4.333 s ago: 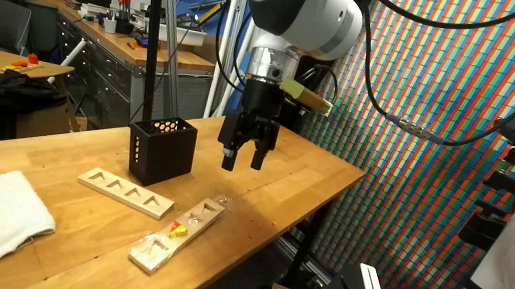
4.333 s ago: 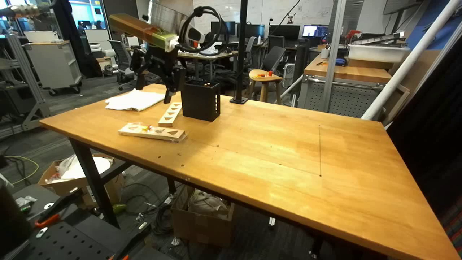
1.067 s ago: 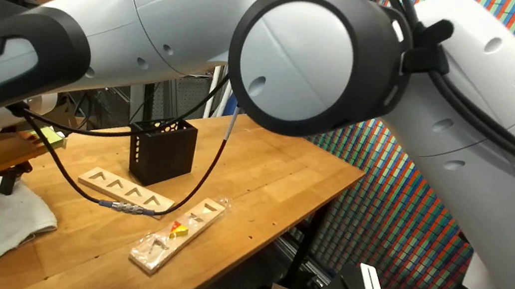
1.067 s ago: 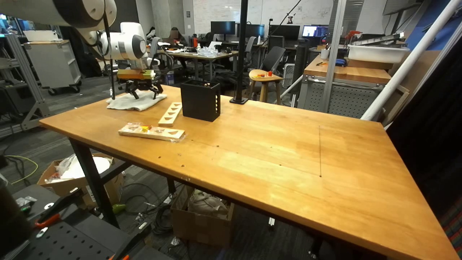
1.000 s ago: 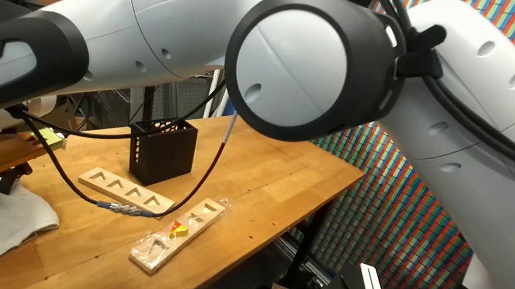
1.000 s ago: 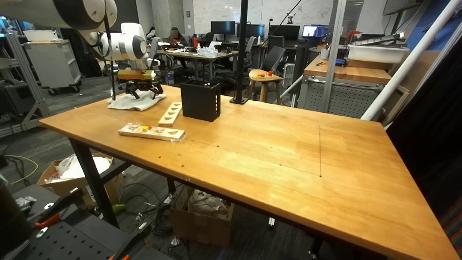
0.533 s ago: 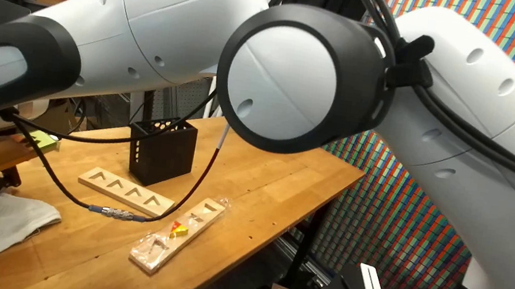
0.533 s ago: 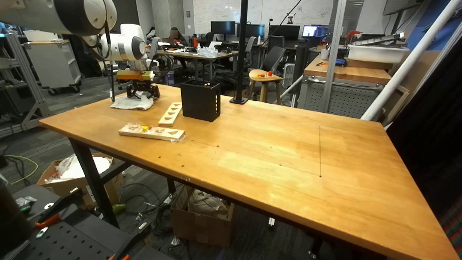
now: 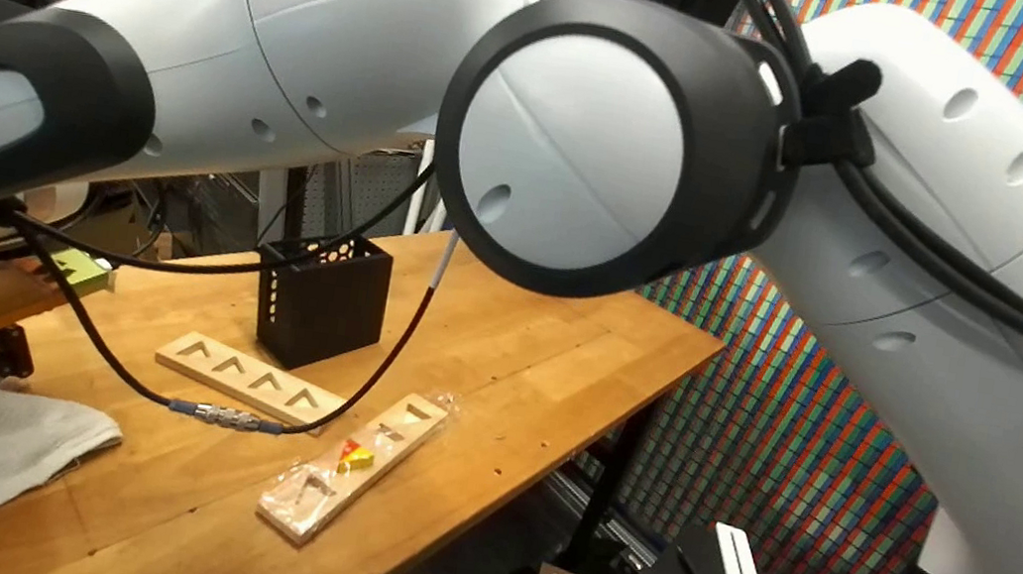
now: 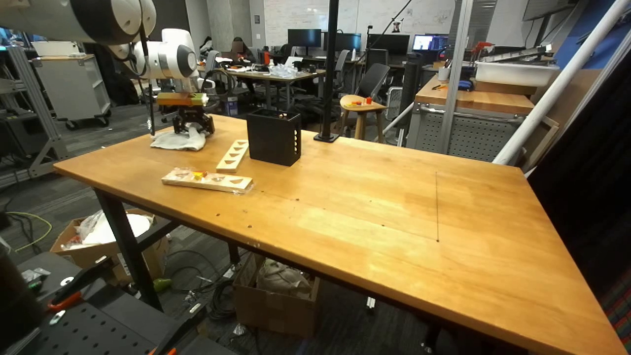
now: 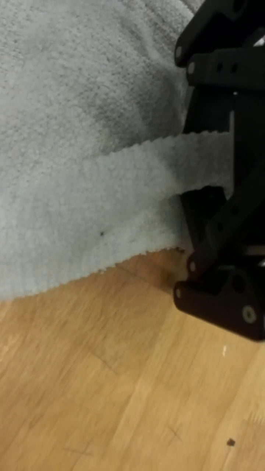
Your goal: Place the white towel inside the black basket
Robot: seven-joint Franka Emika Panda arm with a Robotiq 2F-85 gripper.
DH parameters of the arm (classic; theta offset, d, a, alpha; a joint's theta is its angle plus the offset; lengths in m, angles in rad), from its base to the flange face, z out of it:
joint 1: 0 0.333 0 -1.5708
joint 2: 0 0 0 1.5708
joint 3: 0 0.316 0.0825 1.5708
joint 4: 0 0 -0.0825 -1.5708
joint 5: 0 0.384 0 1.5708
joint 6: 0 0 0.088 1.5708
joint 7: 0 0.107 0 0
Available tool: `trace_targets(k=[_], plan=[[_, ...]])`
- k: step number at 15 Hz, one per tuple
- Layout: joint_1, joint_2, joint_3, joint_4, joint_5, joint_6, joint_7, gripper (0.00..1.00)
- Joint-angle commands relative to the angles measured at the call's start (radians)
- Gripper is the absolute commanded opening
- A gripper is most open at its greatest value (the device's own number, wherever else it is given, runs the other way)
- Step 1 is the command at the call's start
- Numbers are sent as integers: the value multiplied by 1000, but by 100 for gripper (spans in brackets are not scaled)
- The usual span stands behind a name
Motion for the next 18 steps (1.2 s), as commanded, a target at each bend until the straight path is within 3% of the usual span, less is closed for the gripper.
trace_targets(k=[1, 7, 18], plan=[[-6, -78, -12, -46, -7, -59, 12, 0], [-65, -187, -33, -78, -13, -159, -42, 1], [-294, -478, -86, -289, 2, -201, -215, 1]])
